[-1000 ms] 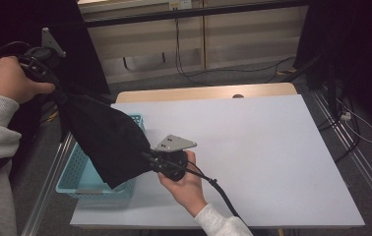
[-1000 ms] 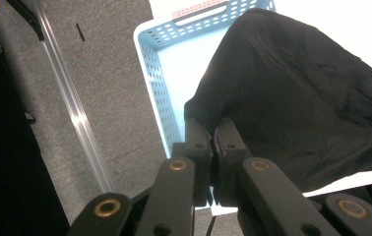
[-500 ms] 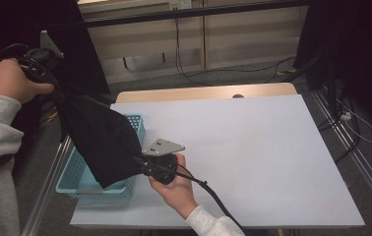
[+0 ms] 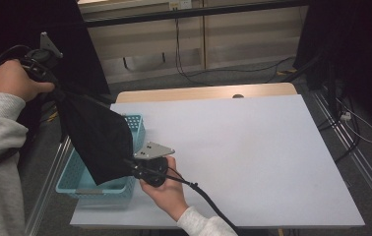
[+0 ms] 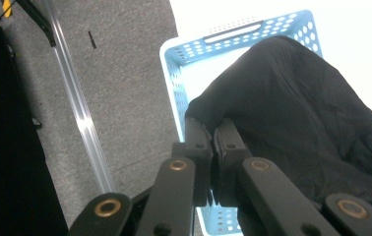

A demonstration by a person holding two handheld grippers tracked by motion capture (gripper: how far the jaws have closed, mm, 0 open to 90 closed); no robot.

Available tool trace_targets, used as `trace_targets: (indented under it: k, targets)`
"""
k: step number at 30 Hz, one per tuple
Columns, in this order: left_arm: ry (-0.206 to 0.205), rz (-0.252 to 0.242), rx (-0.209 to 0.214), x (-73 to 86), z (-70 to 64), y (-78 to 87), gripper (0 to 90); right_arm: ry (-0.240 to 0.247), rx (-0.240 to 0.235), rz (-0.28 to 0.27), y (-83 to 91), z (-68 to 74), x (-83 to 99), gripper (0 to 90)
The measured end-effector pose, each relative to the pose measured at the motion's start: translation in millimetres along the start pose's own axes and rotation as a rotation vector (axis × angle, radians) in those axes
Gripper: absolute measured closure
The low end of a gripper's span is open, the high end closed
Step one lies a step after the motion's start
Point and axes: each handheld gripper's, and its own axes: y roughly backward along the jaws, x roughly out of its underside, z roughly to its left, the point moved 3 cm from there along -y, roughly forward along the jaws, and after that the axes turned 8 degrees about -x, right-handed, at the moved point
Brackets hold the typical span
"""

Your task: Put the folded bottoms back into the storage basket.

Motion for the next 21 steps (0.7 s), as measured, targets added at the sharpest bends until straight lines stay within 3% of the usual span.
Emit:
trace_targets:
  k: [3, 4, 5, 6, 7, 9, 11, 16, 18, 21]
  targets:
    - [0.011, -0.057, 0.006, -5.0, 6.1, -12.7, 86.5, 0.03, 0.005, 0.012, -10.0, 6.5, 1.1, 77.3]
    - [0.017, -0.075, 0.005, -5.8, 6.9, -18.8, 83.7, 0.054, 0.019, 0.012, -11.2, 9.1, 1.3, 68.9]
    - [0.006, -0.114, -0.016, -6.6, 7.1, -24.2, 75.9, 0.043, 0.002, 0.005, -10.9, 11.2, 1.1, 56.9]
    - [0.007, -0.154, -0.037, -7.7, 6.8, -28.0, 62.0, 0.02, -0.025, 0.007, -9.8, 12.9, 1.2, 49.3]
    - [-0.004, -0.167, -0.041, -7.6, 5.8, -32.0, 53.2, 0.01, -0.049, 0.019, -7.7, 13.6, 1.9, 47.4]
    - [-0.01, -0.17, -0.018, -5.2, -1.9, -41.1, 45.4, 0.025, -0.017, 0.024, 1.1, 10.1, 3.1, 43.7]
    - [-0.021, -0.176, -0.01, -2.2, -9.6, -48.7, 41.8, 0.008, -0.007, 0.008, 11.8, 2.2, 2.0, 39.8]
    - [-0.032, -0.187, 0.05, 7.5, -28.0, -64.6, 36.5, 0.037, 0.06, 0.035, 36.3, -17.8, 4.3, 32.3]
    - [-0.024, -0.181, 0.082, 11.5, -33.2, -70.6, 34.8, 0.027, 0.067, 0.036, 44.7, -24.4, 6.5, 29.6]
    - [-0.033, -0.18, 0.086, 16.4, -39.0, -78.0, 32.4, 0.028, 0.092, 0.051, 55.5, -33.8, 11.0, 27.1]
